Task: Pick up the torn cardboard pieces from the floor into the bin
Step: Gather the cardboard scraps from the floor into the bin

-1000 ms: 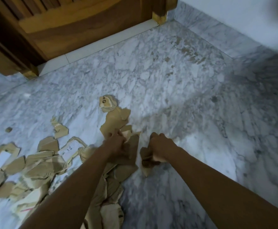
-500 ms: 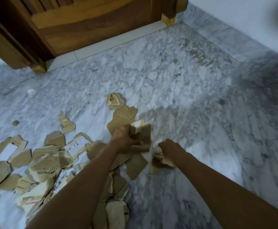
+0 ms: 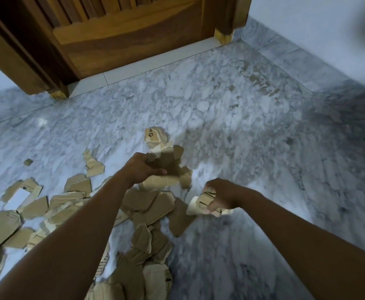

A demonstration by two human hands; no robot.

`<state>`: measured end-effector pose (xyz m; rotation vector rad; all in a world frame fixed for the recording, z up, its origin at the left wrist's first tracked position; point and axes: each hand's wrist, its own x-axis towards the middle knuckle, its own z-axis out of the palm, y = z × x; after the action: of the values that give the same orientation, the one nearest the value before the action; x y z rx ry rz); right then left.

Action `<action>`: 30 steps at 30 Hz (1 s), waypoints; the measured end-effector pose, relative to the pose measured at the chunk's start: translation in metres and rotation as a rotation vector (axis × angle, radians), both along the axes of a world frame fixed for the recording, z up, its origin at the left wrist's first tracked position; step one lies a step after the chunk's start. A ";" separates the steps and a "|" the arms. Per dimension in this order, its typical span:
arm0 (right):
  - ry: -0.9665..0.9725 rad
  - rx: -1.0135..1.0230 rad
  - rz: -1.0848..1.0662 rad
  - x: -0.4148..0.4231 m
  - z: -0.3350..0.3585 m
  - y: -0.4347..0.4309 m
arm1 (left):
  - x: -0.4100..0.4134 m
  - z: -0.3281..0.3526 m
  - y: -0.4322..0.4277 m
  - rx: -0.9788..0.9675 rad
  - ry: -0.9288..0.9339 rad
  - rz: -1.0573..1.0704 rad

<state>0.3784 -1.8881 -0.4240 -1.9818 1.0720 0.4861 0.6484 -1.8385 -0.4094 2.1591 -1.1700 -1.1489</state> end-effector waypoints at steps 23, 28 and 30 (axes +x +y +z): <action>0.069 -0.206 -0.258 0.049 -0.074 0.077 | -0.063 -0.049 -0.073 0.210 -0.536 -0.951; 0.004 -0.296 -0.143 0.043 -0.067 0.081 | -0.059 -0.049 -0.067 0.207 -0.494 -0.899; -0.022 -0.296 -0.114 0.039 -0.067 0.080 | -0.055 -0.051 -0.066 0.165 -0.487 -0.892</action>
<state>0.4174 -1.8082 -0.4907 -2.1589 1.2954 0.2545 0.5931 -1.9045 -0.4606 2.1263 -2.4937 -1.0563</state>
